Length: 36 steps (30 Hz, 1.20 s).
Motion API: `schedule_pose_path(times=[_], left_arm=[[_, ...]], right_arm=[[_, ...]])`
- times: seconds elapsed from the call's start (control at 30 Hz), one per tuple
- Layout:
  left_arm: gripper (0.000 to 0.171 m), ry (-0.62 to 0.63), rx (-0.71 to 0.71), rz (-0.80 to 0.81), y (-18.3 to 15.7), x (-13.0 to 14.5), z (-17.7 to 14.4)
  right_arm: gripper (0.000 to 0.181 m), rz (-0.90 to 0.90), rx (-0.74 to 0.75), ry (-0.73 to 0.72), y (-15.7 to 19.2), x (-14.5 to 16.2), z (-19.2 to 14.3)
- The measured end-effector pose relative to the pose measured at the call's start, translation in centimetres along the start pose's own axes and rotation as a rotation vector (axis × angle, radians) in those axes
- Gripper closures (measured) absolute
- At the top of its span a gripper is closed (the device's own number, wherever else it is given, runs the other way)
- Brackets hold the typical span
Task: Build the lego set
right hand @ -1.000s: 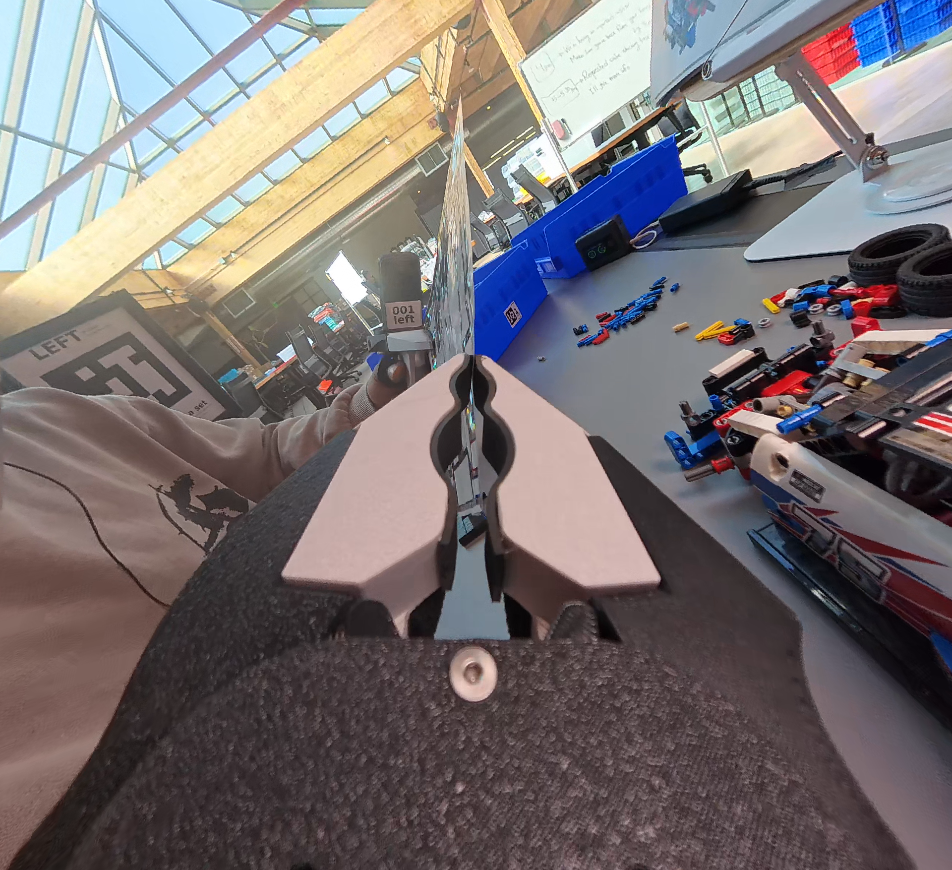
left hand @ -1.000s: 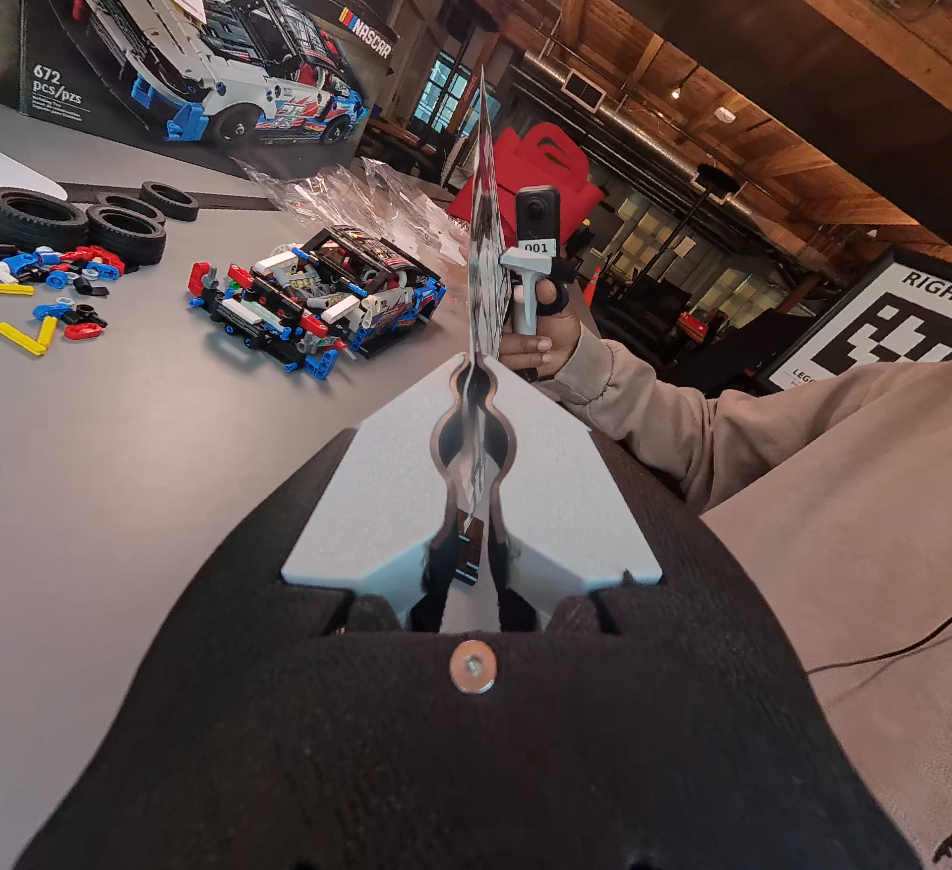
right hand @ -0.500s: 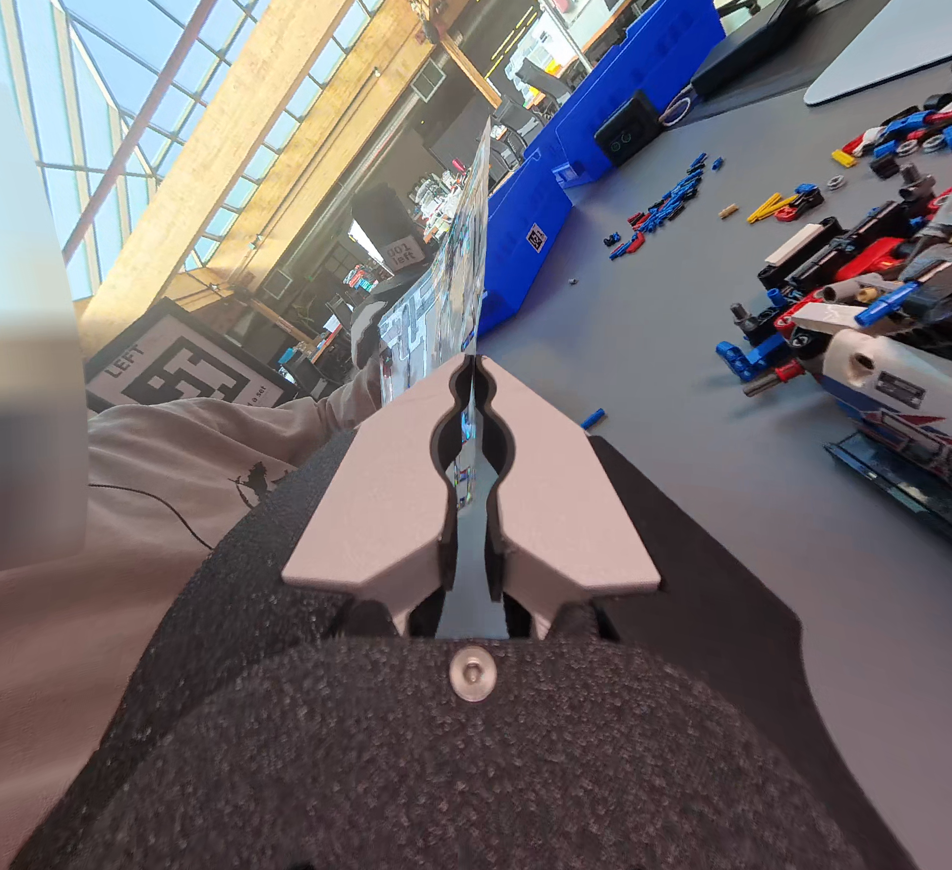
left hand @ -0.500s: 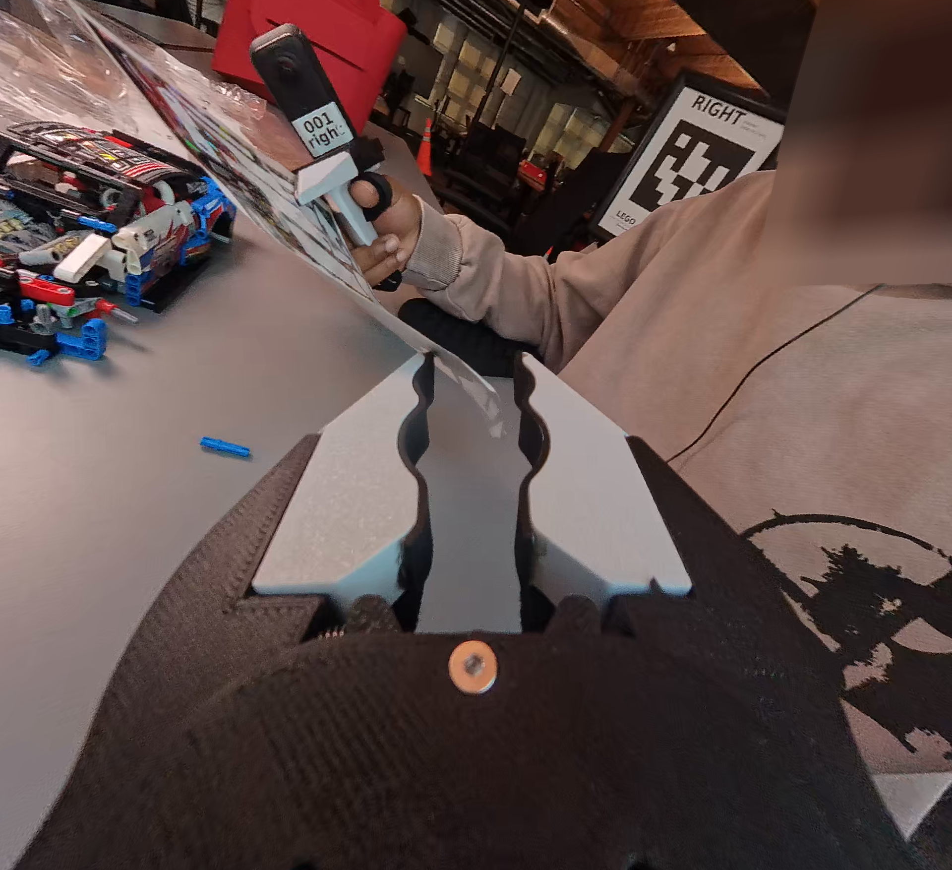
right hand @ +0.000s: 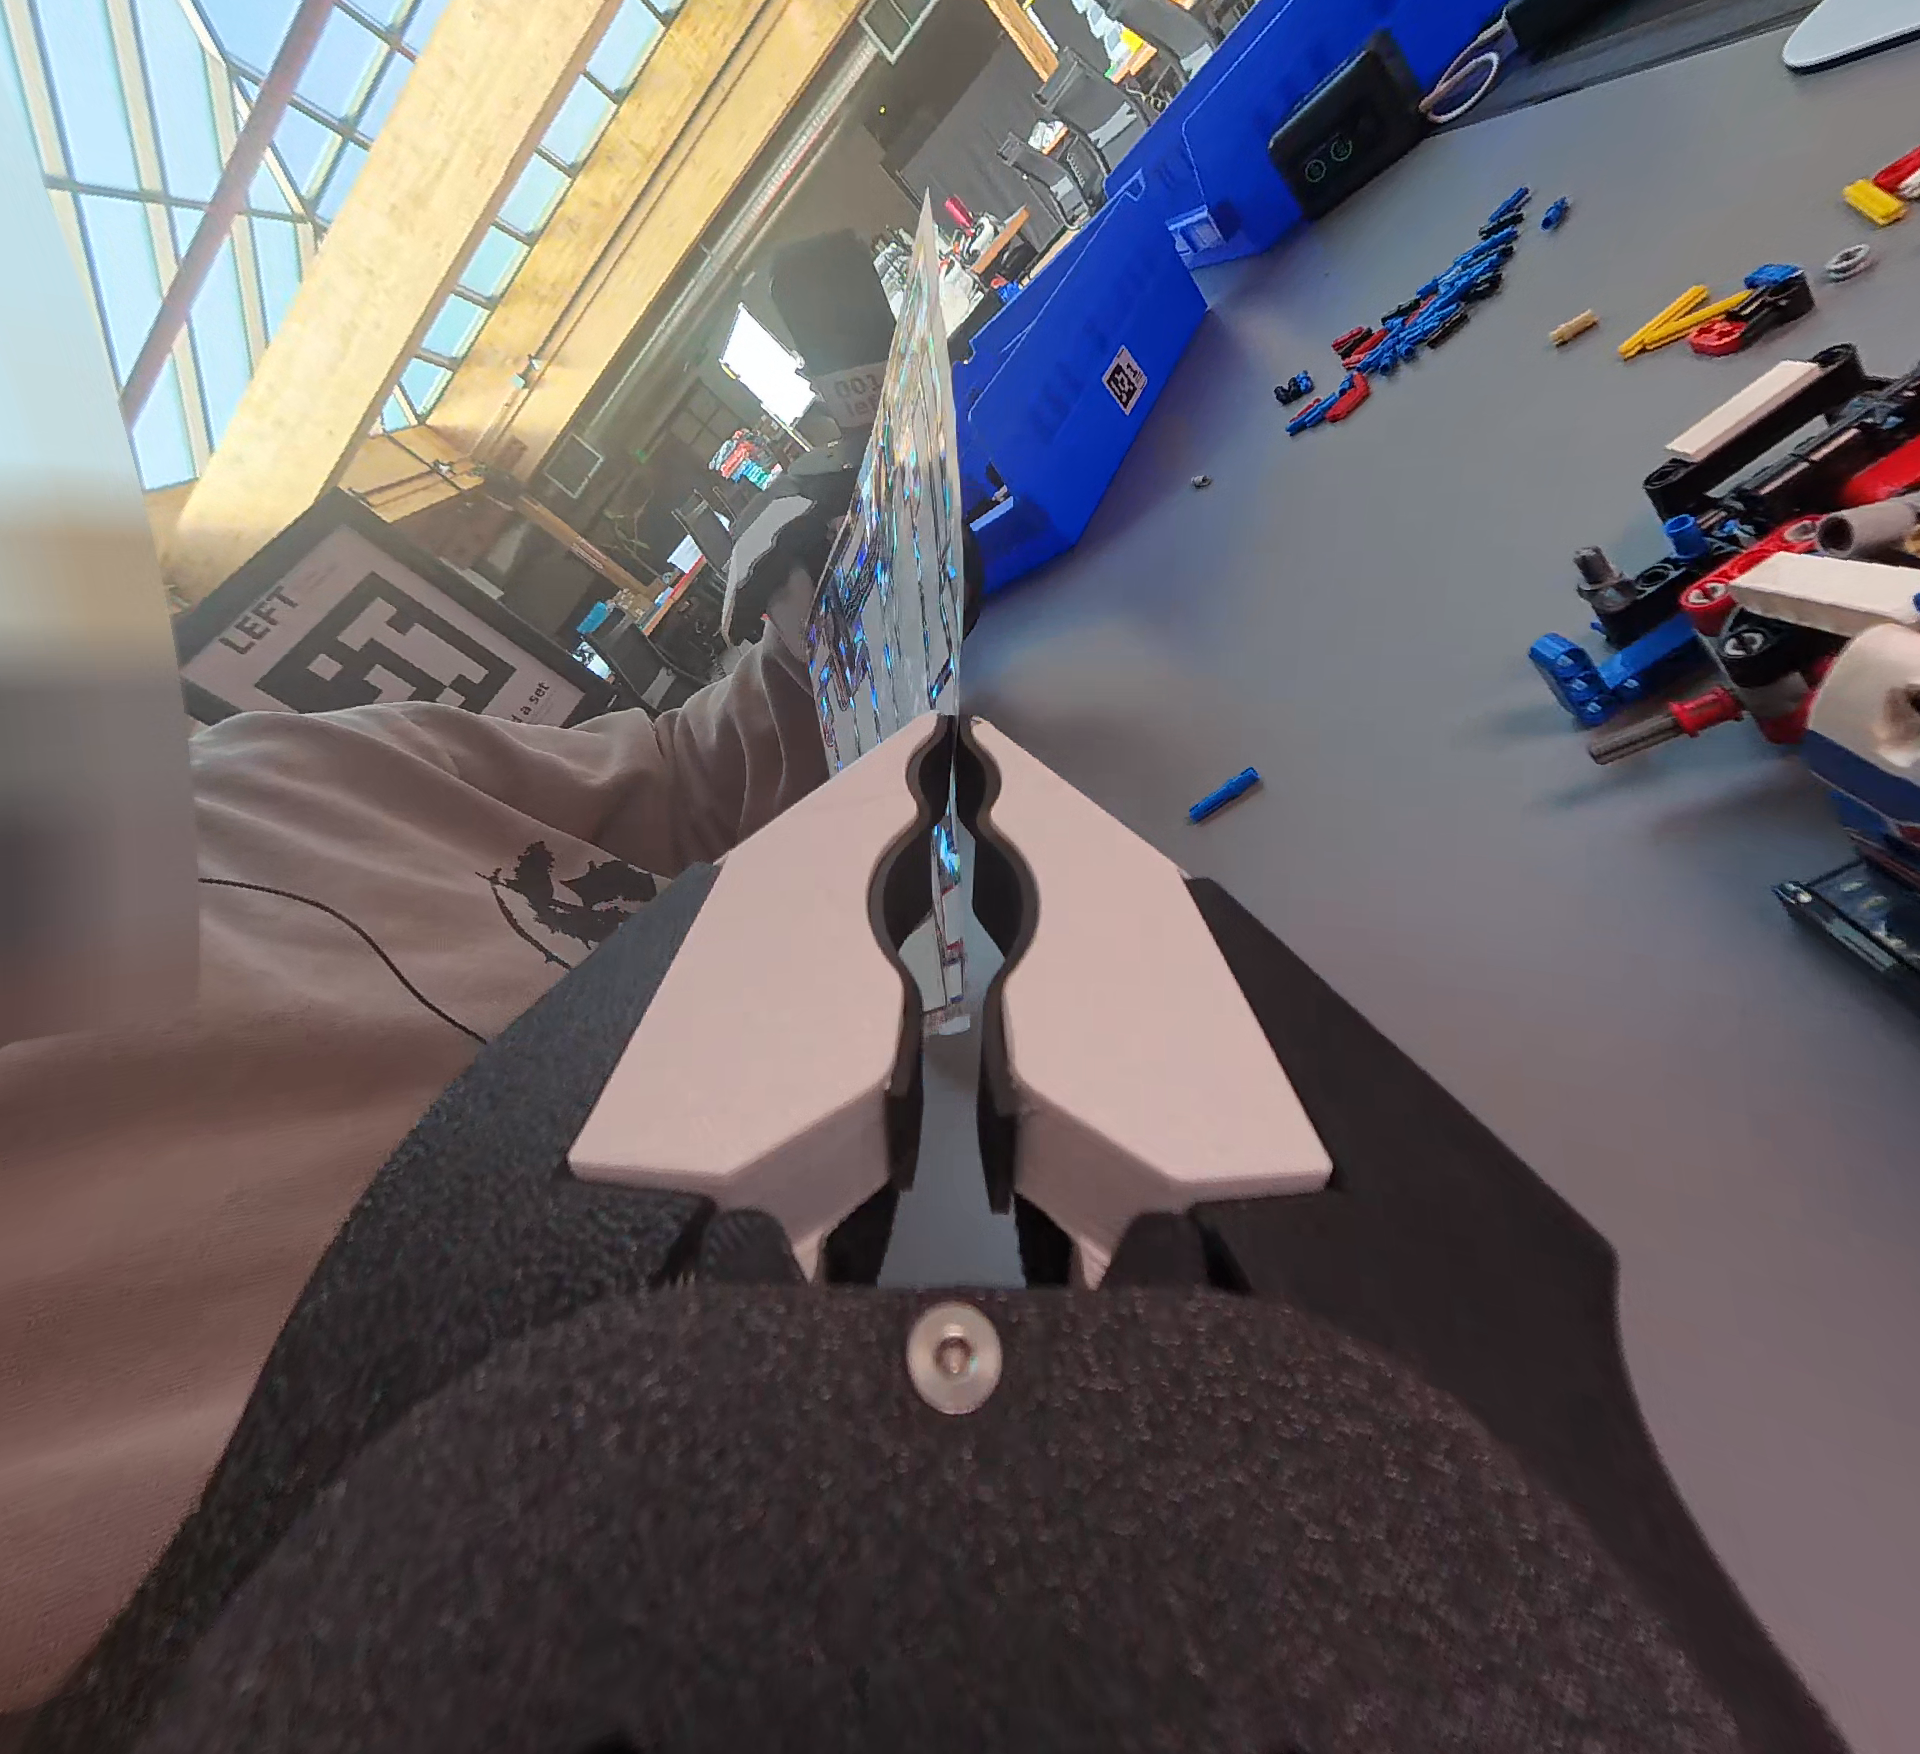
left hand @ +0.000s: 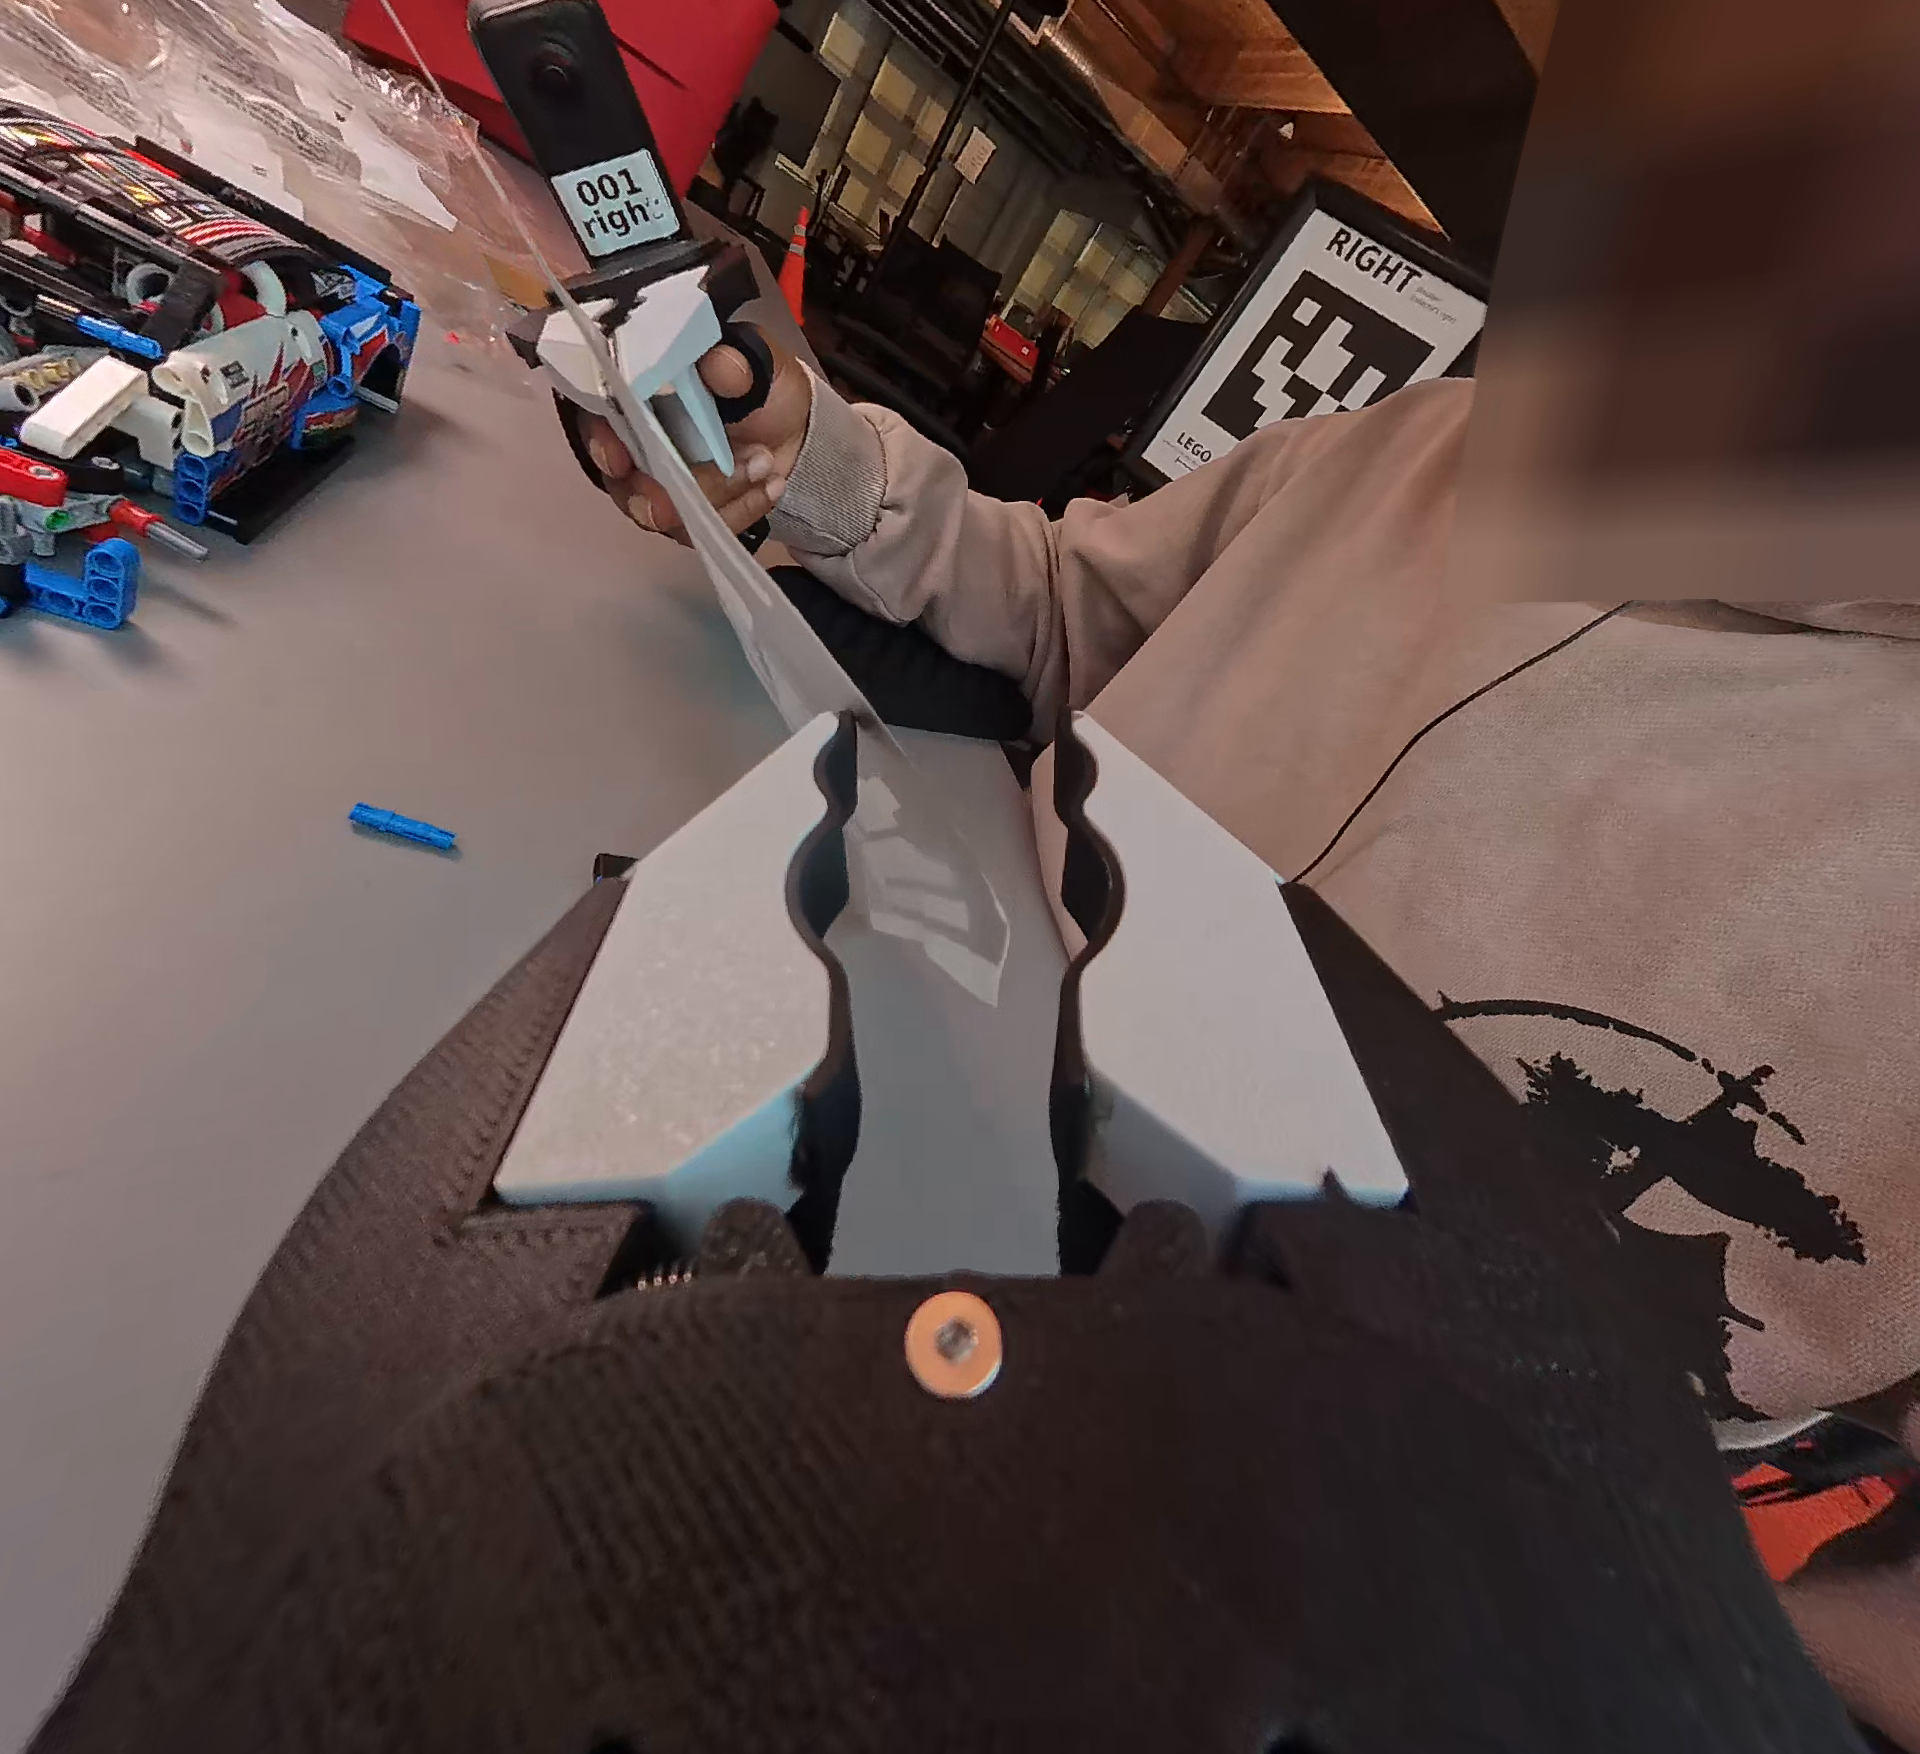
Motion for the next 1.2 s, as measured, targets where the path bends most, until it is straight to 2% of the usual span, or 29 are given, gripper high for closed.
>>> schedule_pose_path(times=[0.3, 0.83, 1.2], left_arm=[[0.14, 0.02, -0.009, -0.021, 0.4, 0.6, 0.3], [0.159, 0.011, -0.018, -0.058, 1.0, 1.0, 0.5], [0.171, 0.007, -0.039, -0.071, 1.3, 1.2, 0.7]], right_arm=[[0.181, -0.009, -0.013, 0.024, 0.2, 0.3, 0.2], [0.181, -0.048, -0.048, 0.106, 0.9, 1.4, 1.1], [0.181, -0.054, -0.037, 0.096, 0.8, 1.3, 1.0]])
Point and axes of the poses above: each gripper's, where its closed fingertips meet, z out along the fingers, x out of its underside, y = z × x across the jaws, the point moved 6 cm from there along -z, back along the fingers, and after that the axes turned 14 degrees about z, right-handed, at the moved point
